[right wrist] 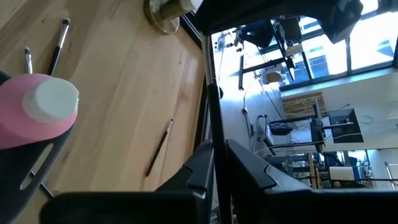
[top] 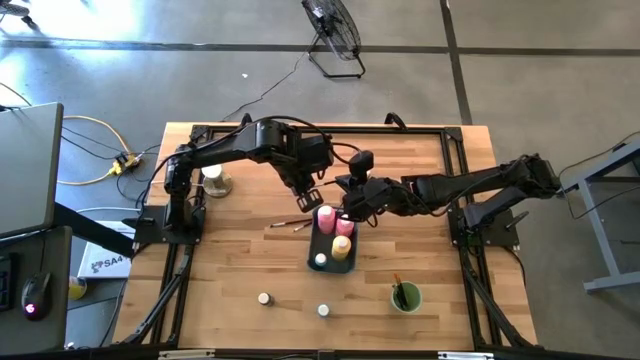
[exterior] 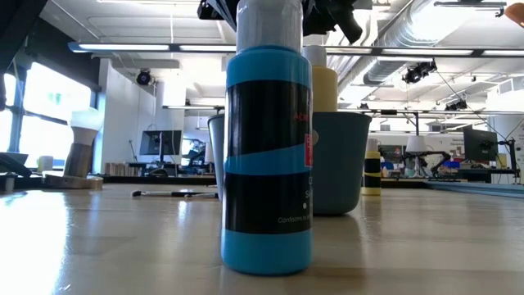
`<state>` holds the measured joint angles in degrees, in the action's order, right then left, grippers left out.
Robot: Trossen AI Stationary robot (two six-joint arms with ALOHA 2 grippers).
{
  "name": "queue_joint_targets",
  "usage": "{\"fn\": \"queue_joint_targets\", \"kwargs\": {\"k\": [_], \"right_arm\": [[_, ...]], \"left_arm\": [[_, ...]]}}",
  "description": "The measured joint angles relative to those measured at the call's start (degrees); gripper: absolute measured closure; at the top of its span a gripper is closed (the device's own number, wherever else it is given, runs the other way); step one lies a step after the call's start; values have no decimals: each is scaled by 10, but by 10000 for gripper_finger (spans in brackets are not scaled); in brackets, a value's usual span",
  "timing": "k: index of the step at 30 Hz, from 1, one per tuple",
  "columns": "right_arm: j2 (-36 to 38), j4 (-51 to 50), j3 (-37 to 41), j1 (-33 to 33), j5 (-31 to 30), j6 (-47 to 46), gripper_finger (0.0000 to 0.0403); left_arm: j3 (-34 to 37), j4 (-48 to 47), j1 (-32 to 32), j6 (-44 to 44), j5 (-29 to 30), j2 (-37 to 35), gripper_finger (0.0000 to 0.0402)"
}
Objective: Pick & Place Paint Supplies
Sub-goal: Put the black and silver paint brush into the green cup
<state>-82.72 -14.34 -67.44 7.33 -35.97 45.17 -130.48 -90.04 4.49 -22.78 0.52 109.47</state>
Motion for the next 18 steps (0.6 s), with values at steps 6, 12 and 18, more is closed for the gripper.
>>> {"fn": "queue_joint_targets", "kwargs": {"k": [6,12,18], "right_arm": [[0,-2,0,0,2,1,379],[0,-2,0,0,2,1,380],[0,-1,0,0,0,1,381]], "left_arm": [[0,-1,0,0,0,0,401],[0,-1,0,0,0,0,402],[0,0,0,0,7,0,393]]}}
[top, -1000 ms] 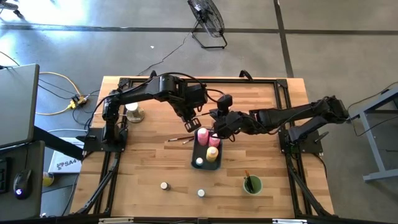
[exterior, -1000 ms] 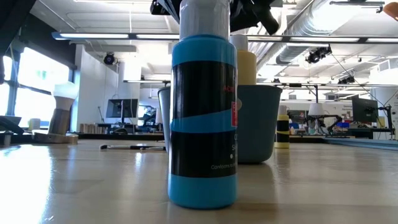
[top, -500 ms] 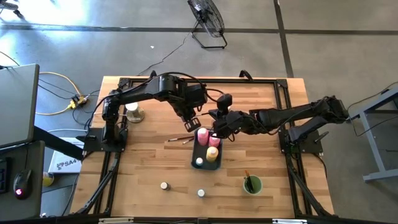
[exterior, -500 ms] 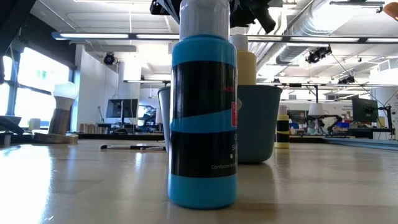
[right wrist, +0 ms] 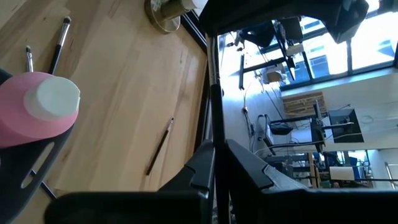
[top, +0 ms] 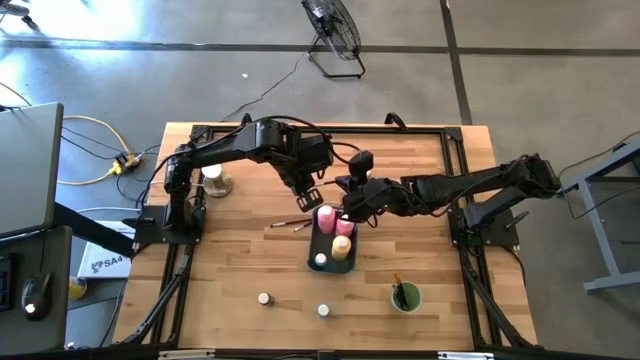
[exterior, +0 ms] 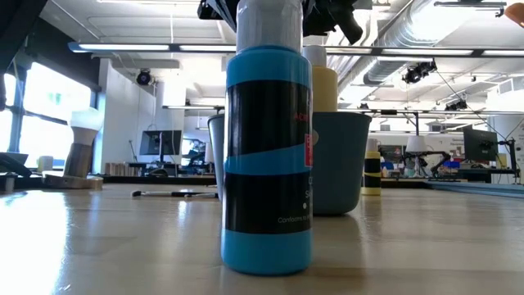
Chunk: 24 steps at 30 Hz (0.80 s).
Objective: Pick & Place Paint Supplies
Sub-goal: Put the black and silver paint brush into the green cup
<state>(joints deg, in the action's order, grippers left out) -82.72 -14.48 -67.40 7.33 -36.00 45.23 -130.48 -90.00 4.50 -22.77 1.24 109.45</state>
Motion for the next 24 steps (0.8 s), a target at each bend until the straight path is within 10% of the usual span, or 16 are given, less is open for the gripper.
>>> {"fn": "queue_joint_targets", "kwargs": {"k": [24], "right_arm": [[0,1,0,0,0,0,382]], "left_arm": [[0,3,0,45,8,0,203]]}}
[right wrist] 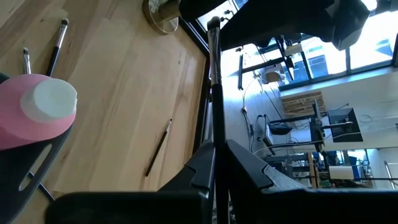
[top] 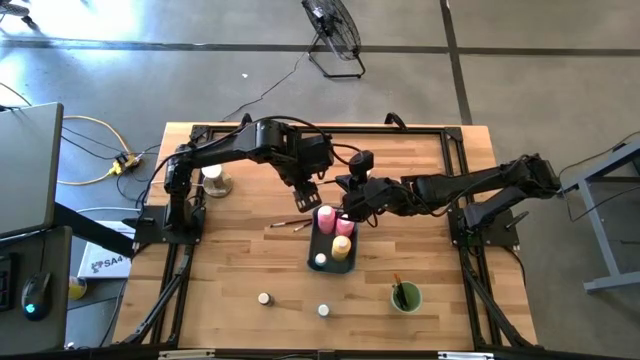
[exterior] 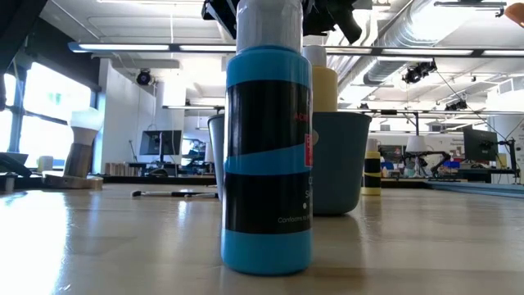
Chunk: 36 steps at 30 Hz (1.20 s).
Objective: Pick & Place Paint Supplies
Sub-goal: Put the black and silver paint brush into the green cup
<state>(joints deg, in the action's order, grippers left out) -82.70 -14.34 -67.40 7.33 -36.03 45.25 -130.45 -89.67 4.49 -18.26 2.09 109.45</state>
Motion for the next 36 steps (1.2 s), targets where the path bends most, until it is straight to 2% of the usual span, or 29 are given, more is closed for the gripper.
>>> {"fn": "queue_joint_targets", "kwargs": {"k": [15,21,23,27,36], "right_arm": [[0,-1,0,0,0,0,382],[0,-2,0,0,-3,-1,382],[0,-7,0,0,-18,-9,382],[4,-36,0,0,-50,-36,382],[47,-67,0,0,-55,-129,392]], "left_arm": [[0,3,0,0,0,0,201],[0,63,0,0,4,0,201],[0,66,0,2,21,-5,201],[0,52,0,5,92,-30,201],[0,66,-8,-1,174,-97,201]]}}
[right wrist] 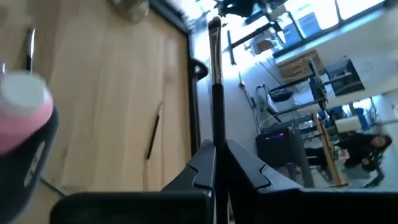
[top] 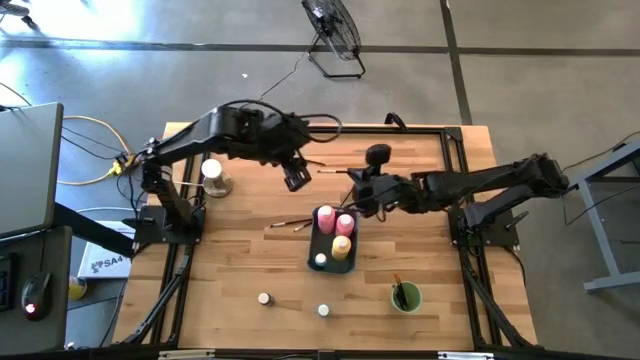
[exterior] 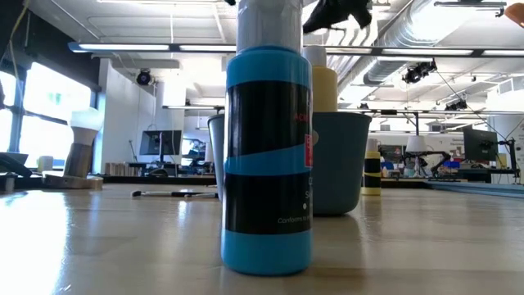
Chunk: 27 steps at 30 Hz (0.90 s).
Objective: Pick & Place Paint Supplies
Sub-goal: Put the black and silver paint brush into the green cup
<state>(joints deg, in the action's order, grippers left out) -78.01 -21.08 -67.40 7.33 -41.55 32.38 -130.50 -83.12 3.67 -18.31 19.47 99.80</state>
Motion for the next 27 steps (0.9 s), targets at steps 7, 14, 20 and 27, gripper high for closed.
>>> {"fn": "queue_joint_targets", "kwargs": {"k": [7,14,20,27], "right_arm": [[108,-1,0,2,16,-104,393],[225,-21,0,20,59,-234,393],[281,-27,0,70,58,-296,393],[308,-23,0,132,-10,-313,393]], "left_arm": [[0,4,-54,1,134,-7,201],[1,19,-117,5,284,-6,201],[1,37,-158,0,370,-7,201],[1,48,-161,0,368,8,201]]}}
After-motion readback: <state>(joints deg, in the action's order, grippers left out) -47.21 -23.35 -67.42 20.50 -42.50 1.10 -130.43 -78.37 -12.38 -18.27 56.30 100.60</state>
